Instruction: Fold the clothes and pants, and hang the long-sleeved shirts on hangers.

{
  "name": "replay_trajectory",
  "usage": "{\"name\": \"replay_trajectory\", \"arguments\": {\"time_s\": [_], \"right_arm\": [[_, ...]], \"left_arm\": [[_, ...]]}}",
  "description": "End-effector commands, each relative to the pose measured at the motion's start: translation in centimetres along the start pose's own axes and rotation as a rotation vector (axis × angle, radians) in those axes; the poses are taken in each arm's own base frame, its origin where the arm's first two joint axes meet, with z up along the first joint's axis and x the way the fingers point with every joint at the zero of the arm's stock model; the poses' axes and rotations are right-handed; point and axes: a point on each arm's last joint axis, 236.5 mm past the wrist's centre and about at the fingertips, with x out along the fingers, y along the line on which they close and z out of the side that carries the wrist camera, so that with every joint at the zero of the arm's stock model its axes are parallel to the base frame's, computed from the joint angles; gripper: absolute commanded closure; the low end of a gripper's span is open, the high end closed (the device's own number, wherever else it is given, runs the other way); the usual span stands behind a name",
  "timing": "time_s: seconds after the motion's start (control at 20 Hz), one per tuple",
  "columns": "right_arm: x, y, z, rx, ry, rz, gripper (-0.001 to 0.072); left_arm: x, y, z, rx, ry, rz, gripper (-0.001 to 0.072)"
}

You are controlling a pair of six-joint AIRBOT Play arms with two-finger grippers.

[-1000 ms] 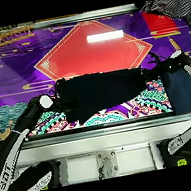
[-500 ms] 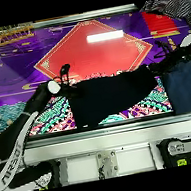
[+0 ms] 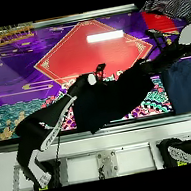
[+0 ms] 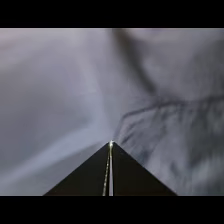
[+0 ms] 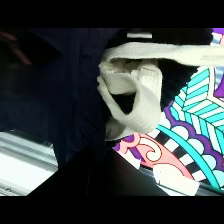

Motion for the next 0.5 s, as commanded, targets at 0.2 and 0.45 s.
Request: {"name": "replay_trajectory", "arguments": {"time_s": [0.2,0.45], "right_arm": [[-1.2,4.6,0.2,-0.095,-0.026,0.021,0.0694],[-0.4,6.7,0.0,-0.146,-0.013,0.038,0.0695]], "left_arm": [[2.1,-1.0,-0.7,0.012,0.093,0.0,0.0701],[-5.6,2.5,4.4,-0.02,-0.039,0.033,0.0701]]}}
